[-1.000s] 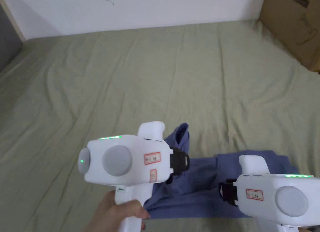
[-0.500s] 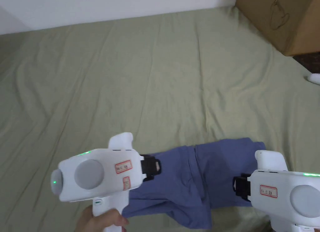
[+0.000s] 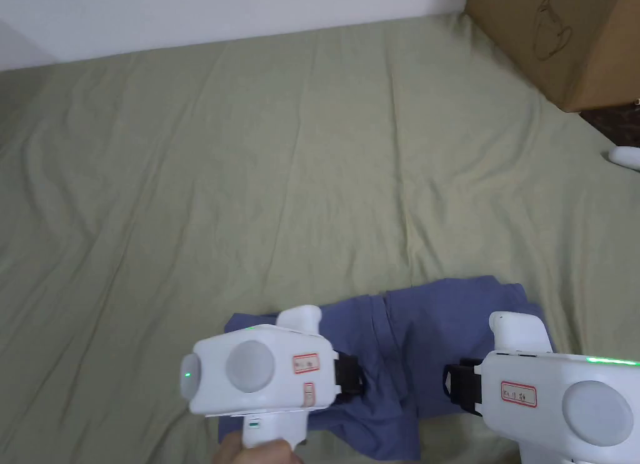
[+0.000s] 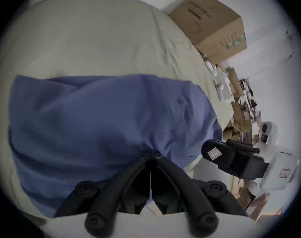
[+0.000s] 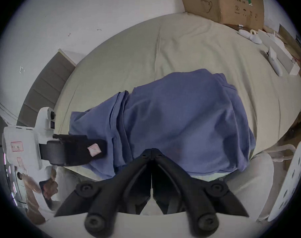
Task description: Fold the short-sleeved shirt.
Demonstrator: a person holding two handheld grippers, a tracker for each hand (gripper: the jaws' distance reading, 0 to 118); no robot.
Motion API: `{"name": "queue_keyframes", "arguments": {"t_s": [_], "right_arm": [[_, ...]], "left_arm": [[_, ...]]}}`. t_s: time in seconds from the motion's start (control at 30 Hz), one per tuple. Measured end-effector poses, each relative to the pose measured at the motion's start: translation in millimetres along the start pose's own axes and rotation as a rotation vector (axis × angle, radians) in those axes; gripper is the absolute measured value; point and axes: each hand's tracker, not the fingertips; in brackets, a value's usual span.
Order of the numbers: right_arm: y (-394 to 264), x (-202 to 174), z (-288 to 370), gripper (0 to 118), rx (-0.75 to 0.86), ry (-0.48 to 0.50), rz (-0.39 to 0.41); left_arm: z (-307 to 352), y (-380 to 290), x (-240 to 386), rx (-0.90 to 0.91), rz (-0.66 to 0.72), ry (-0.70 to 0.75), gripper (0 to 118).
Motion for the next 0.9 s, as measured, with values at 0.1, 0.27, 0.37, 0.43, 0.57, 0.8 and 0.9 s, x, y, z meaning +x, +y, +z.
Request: {"name": "queue_keyframes", "arguments": {"t_s": [0.1, 0.27, 0.37, 0.43, 0.57, 0.8, 0.9], "right_arm": [[-1.6, 3.0, 2.7, 0, -0.002, -0.007, -0.011], [-0.8, 6.8, 7.3, 0, 0.008, -0.017, -0.024], [0.1, 5.9, 9.5, 0, 0.017, -0.023, -0.039], [0.7, 4.9, 11.9, 0, 0.02, -0.01, -0.039], [2.2, -0.6, 13.6, 0, 0.021, -0.016, -0.015], [5.2, -17.2, 2.2, 0, 0.0, 0.006, 0.008], [6.4, -30.3, -1.9, 0, -0.008, 0.015, 0.04]], "left_arm": [[-14.5, -0.8, 15.4, -0.02, -0.032, 0.03, 0], [-5.9, -0.3, 25.4, -0.022, -0.054, -0.059, 0], [0.6, -1.4, 18.6, -0.03, -0.04, -0.099, 0], [13.2, -2.5, 5.5, -0.006, 0.013, -0.153, 0], [68.2, -6.7, -41.3, 0.116, 0.105, -0.134, 0], [145.6, -37.5, -142.1, 0.229, 0.272, 0.033, 1], [151.3, -48.9, -152.7, 0.271, 0.233, 0.047, 36]]}}
